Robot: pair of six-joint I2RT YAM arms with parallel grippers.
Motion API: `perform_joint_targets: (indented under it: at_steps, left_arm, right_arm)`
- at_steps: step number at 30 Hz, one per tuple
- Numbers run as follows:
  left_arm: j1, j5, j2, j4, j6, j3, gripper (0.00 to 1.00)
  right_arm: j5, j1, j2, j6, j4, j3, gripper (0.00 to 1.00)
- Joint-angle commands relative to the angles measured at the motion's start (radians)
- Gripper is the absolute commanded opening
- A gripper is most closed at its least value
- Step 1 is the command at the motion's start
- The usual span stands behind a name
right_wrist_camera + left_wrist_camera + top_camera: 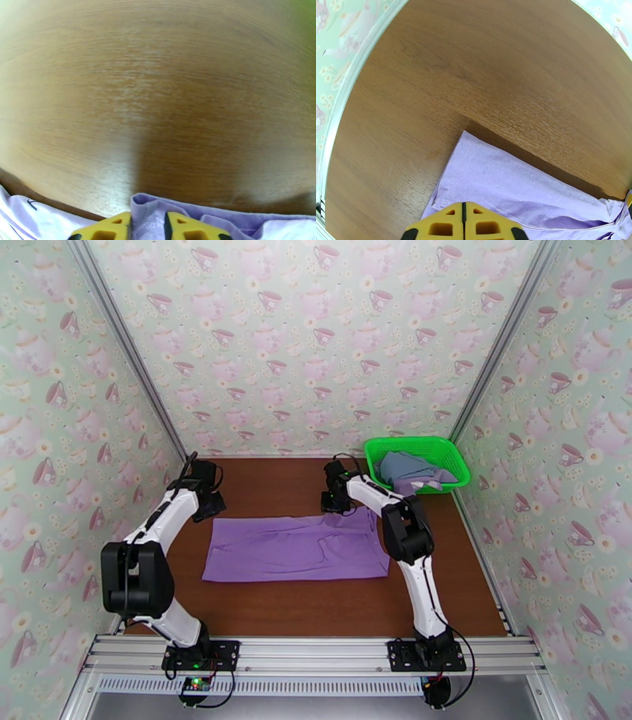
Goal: Fold and stack the mixed laundry pile
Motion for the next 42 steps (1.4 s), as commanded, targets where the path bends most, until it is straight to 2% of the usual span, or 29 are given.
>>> perform_joint_targets:
  at_steps: [1, 6, 10, 18, 24, 28, 29, 32, 33, 35, 42]
  left_arm:
    - [-0.004, -0.003, 0.019, 0.012, 0.016, 0.002, 0.06]
    - [-0.003, 0.003, 0.022, 0.016, 0.017, -0.001, 0.06]
    - [-0.003, 0.006, 0.014, 0.016, 0.017, -0.001, 0.06]
    - [-0.004, 0.028, -0.017, 0.030, 0.026, -0.023, 0.06]
    - [-0.007, 0.053, -0.048, 0.051, 0.036, -0.058, 0.06]
    - [-0.009, 0.056, -0.075, 0.068, 0.041, -0.094, 0.06]
    - [-0.009, 0.055, -0.079, 0.072, 0.043, -0.100, 0.06]
    - [-0.010, 0.050, -0.085, 0.075, 0.051, -0.108, 0.06]
    - [-0.009, 0.047, -0.085, 0.072, 0.051, -0.106, 0.06]
    - [-0.009, 0.041, -0.082, 0.072, 0.056, -0.101, 0.06]
    - [-0.010, 0.030, -0.064, 0.074, 0.057, -0.086, 0.06]
  right_arm:
    - [0.043, 0.009, 0.060, 0.021, -0.025, -0.002, 0.19]
    - [0.043, 0.009, 0.045, 0.031, -0.005, -0.024, 0.00]
    - [0.069, 0.014, -0.015, 0.024, 0.005, -0.046, 0.00]
    - [0.209, 0.070, -0.276, 0.037, 0.040, -0.221, 0.00]
    - [0.290, 0.184, -0.440, 0.162, 0.104, -0.508, 0.00]
    - [0.335, 0.315, -0.505, 0.302, 0.146, -0.690, 0.00]
    - [0.356, 0.351, -0.518, 0.340, 0.146, -0.724, 0.02]
    - [0.415, 0.429, -0.540, 0.413, 0.127, -0.777, 0.32]
    - [0.430, 0.438, -0.546, 0.419, 0.116, -0.780, 0.36]
    - [0.466, 0.443, -0.570, 0.419, 0.082, -0.769, 0.41]
    - [0.573, 0.428, -0.649, 0.310, -0.094, -0.591, 0.45]
